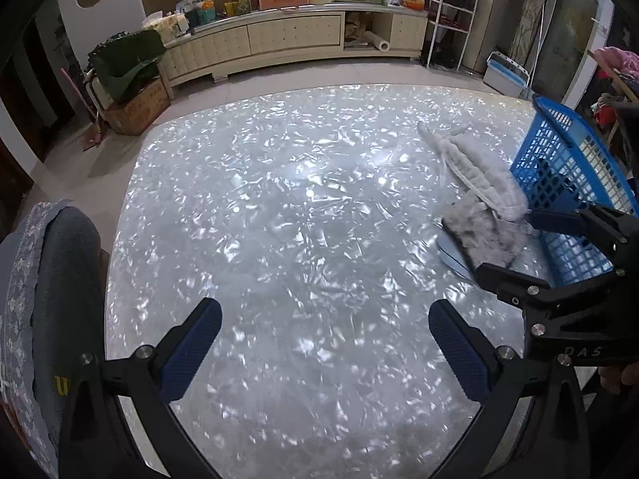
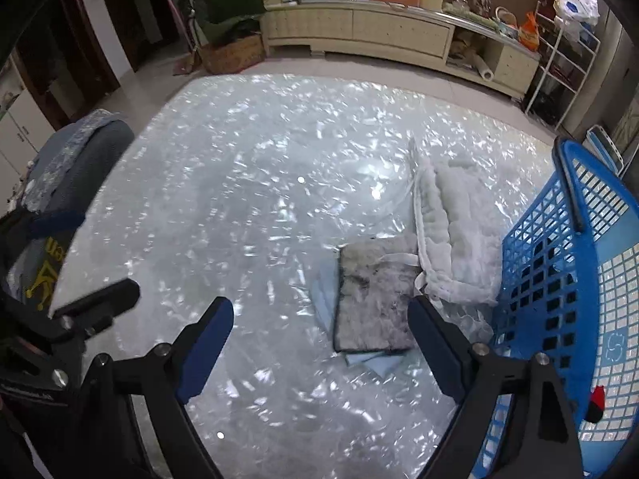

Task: Organize soft objects
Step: 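Move the right gripper from the basket to the grey fuzzy pad, then grasp the grey fuzzy pad with the right gripper and lift it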

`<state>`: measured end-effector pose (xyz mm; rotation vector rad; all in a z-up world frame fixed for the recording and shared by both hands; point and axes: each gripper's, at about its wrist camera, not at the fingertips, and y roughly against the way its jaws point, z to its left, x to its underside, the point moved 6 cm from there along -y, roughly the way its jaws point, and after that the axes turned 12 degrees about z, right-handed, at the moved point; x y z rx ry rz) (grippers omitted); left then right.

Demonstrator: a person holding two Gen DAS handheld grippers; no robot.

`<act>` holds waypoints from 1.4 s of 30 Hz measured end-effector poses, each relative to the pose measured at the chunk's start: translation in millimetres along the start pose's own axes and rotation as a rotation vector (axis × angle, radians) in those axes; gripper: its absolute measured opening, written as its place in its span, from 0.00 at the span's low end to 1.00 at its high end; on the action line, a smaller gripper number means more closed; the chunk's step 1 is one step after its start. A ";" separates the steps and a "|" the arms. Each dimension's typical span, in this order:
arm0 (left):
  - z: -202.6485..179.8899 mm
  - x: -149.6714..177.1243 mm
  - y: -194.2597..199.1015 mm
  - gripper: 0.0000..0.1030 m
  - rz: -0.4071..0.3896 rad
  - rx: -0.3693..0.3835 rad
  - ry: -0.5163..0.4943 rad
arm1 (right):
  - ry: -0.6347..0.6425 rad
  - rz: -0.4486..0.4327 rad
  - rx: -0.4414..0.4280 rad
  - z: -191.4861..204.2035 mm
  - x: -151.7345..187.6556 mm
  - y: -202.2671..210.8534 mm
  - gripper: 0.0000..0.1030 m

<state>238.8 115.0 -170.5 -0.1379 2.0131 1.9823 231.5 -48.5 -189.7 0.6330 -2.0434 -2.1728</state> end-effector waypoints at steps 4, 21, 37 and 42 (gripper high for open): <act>-0.7 -11.9 -11.4 1.00 0.003 -0.007 -0.016 | -0.021 0.042 0.046 -12.0 -4.5 -19.7 0.75; -14.5 -29.3 -53.4 1.00 0.019 0.040 -0.068 | -0.050 0.114 0.112 -38.2 -15.6 -64.4 0.51; -15.3 -23.5 -27.9 1.00 -0.023 0.066 -0.051 | -0.086 0.066 0.068 -32.8 0.3 -20.5 0.17; -25.4 -13.9 -9.3 1.00 -0.038 0.091 -0.059 | -0.081 0.044 0.056 -26.7 13.3 3.6 0.17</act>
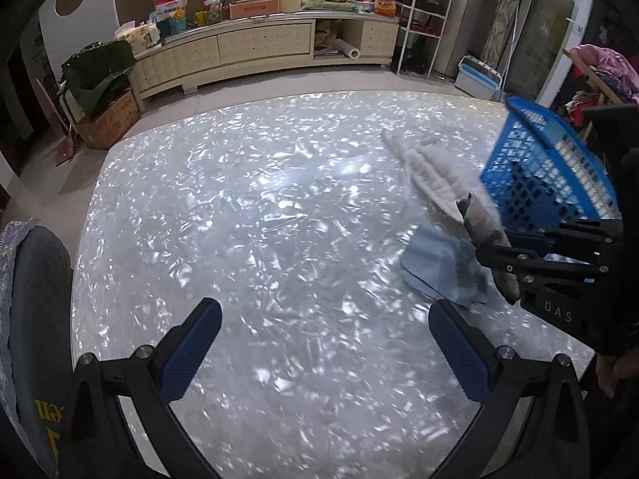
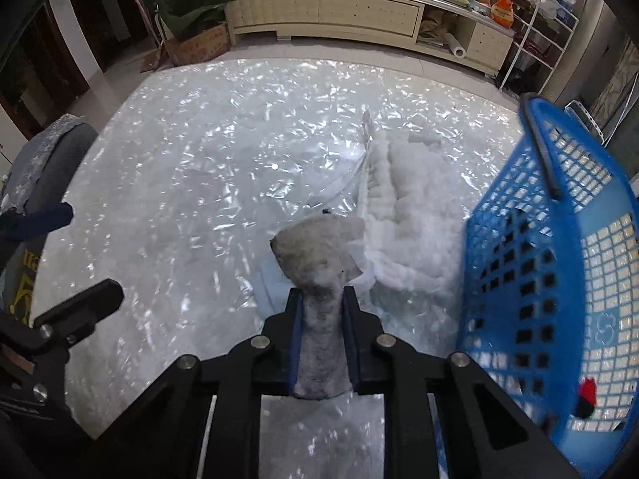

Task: Organize soft objects
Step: 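Grasp the grey fuzzy pad with the right gripper and lift it, then carry the grey pad with the right gripper into the basket and release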

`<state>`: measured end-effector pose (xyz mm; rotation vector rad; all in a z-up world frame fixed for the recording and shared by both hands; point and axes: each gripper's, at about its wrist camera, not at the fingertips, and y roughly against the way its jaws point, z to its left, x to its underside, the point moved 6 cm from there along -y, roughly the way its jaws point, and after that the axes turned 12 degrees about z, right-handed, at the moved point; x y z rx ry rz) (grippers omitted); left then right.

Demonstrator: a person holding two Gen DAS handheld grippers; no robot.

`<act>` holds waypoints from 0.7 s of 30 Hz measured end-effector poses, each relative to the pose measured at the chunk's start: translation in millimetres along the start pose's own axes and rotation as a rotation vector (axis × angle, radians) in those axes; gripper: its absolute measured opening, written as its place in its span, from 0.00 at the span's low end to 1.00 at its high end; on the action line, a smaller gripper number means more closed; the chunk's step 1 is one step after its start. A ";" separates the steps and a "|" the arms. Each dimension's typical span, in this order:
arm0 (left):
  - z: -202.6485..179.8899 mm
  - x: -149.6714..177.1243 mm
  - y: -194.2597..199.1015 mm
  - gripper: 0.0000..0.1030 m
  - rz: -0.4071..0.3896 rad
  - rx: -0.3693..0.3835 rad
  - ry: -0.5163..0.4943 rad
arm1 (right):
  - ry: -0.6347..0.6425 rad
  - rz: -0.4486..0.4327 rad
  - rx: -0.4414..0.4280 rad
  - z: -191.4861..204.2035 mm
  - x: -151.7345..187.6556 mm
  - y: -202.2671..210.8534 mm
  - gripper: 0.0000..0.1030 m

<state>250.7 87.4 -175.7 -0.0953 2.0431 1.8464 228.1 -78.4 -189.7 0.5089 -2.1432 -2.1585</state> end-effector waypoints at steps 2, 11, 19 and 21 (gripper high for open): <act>-5.6 4.1 9.1 1.00 -0.006 0.009 -0.003 | 0.006 -0.011 -0.004 -0.2 6.1 12.9 0.17; -30.2 17.2 54.7 1.00 -0.064 0.024 -0.017 | 0.004 -0.068 -0.040 -11.8 30.7 63.3 0.17; -43.2 22.3 71.0 1.00 -0.072 0.024 -0.018 | -0.007 -0.142 -0.061 -27.1 36.5 95.6 0.18; -46.8 20.9 76.6 1.00 -0.081 0.027 -0.019 | -0.015 -0.165 -0.063 -36.3 37.2 105.8 0.18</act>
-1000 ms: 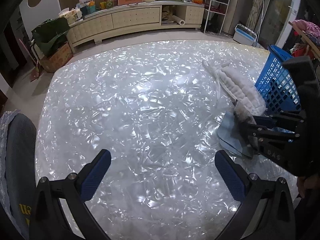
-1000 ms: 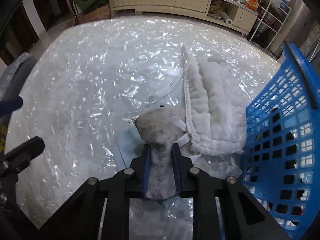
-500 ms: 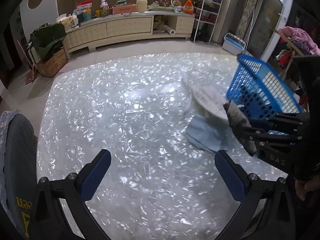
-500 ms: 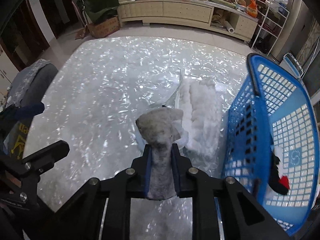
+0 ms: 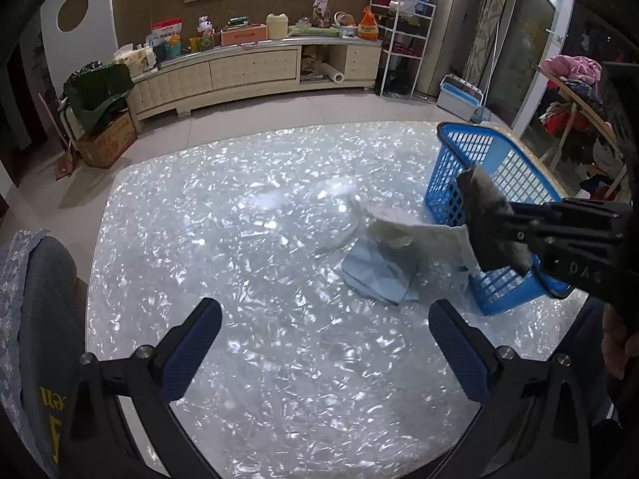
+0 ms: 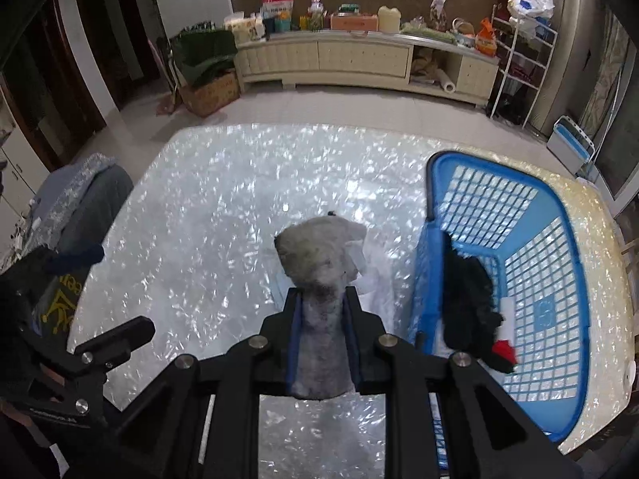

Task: Organize soft objects
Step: 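Carry the grey pad with the right gripper into the basket and release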

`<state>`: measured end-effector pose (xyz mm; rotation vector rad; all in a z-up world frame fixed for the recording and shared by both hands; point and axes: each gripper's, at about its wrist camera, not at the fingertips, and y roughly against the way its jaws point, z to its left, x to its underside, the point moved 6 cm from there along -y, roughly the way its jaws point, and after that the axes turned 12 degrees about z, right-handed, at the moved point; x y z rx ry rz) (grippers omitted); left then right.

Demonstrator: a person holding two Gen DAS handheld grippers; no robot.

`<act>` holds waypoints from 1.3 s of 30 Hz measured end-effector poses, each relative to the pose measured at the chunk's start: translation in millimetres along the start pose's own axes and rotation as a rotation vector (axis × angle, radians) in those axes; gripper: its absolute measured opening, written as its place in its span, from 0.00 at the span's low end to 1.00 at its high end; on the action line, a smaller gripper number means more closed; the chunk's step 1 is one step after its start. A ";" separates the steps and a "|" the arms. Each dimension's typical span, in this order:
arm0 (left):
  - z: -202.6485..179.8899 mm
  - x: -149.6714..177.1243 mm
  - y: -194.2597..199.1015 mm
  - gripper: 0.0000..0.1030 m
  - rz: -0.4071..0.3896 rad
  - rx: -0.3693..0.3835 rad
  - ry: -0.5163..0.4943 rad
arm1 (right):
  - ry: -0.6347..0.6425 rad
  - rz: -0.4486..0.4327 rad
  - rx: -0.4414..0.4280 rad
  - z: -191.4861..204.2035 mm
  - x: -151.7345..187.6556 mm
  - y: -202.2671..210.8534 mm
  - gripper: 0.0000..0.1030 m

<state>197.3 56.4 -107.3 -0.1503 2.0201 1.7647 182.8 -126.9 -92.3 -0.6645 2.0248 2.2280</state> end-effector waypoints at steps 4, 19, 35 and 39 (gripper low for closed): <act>-9.7 -8.0 5.5 1.00 -0.016 0.004 -0.010 | -0.029 -0.030 0.005 -20.8 -1.5 14.0 0.18; -82.4 -38.1 -14.5 1.00 -0.001 0.055 -0.124 | -0.219 -0.039 0.035 -114.8 16.4 19.7 0.20; -125.4 -57.4 -41.9 1.00 0.046 0.076 -0.177 | -0.249 0.094 0.053 -151.4 21.9 -22.4 0.21; -125.7 -56.5 -46.0 1.00 0.055 0.072 -0.172 | -0.250 0.110 0.048 -149.7 24.3 -27.7 0.21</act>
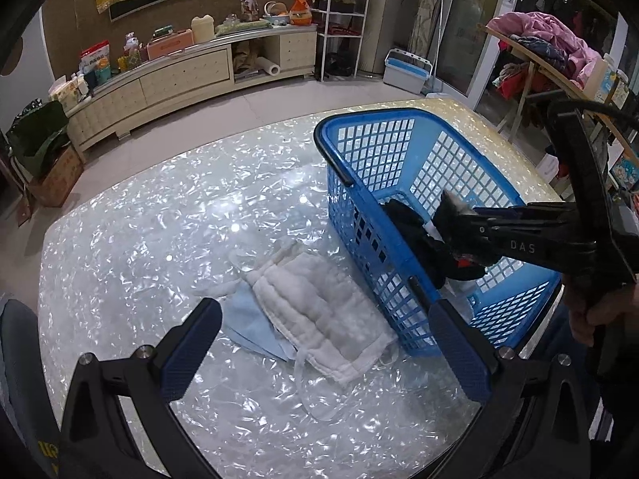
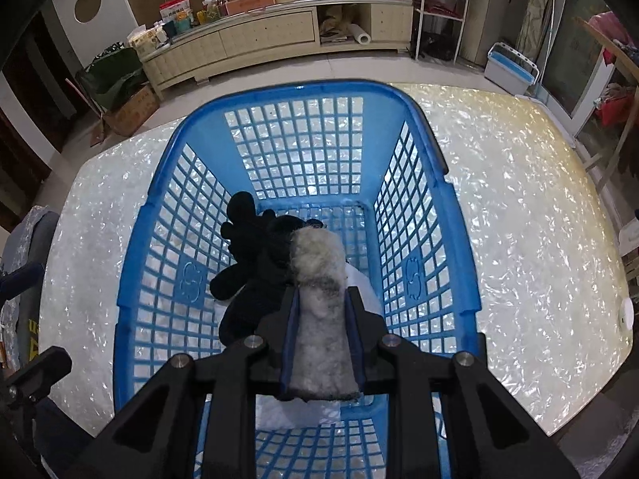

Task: Organize soft objects
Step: 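Carry the grey pad with the right gripper into the basket and release, then move the left gripper down to the white quilted pad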

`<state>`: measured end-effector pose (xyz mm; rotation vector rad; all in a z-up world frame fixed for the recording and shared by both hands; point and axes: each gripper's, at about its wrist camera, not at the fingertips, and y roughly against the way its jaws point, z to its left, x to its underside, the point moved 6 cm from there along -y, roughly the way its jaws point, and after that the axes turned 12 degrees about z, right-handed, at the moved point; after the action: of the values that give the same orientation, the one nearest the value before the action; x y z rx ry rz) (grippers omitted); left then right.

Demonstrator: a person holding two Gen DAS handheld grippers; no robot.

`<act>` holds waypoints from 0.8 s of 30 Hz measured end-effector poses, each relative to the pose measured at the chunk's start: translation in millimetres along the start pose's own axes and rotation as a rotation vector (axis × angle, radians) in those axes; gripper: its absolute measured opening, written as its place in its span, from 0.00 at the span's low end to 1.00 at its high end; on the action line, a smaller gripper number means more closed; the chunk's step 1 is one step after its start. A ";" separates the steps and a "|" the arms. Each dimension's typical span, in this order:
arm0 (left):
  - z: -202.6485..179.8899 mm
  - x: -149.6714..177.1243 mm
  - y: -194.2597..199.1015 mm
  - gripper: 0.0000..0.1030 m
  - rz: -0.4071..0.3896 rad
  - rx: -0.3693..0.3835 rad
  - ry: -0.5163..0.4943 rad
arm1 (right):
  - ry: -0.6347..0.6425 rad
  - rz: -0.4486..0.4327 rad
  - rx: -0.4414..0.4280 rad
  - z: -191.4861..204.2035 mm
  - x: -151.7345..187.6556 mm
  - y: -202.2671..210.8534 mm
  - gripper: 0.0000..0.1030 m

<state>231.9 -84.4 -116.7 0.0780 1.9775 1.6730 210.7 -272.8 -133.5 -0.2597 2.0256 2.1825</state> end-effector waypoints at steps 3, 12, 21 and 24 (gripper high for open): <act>0.9 2.3 -0.8 1.00 0.004 -0.011 0.006 | 0.015 0.002 0.003 4.6 3.7 1.8 0.25; 3.7 18.3 5.6 1.00 0.009 -0.026 -0.005 | 0.050 -0.033 0.014 15.1 17.0 26.0 0.75; 7.3 36.0 8.1 1.00 0.016 -0.024 -0.038 | 0.053 -0.048 0.023 16.6 32.5 49.1 0.77; 3.3 40.3 6.4 1.00 0.018 0.008 -0.068 | 0.042 -0.050 0.039 9.6 37.2 52.5 0.86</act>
<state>197.1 -64.7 -125.6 0.1541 1.9387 1.6515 162.3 -267.4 -90.4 -0.3509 2.0585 2.1230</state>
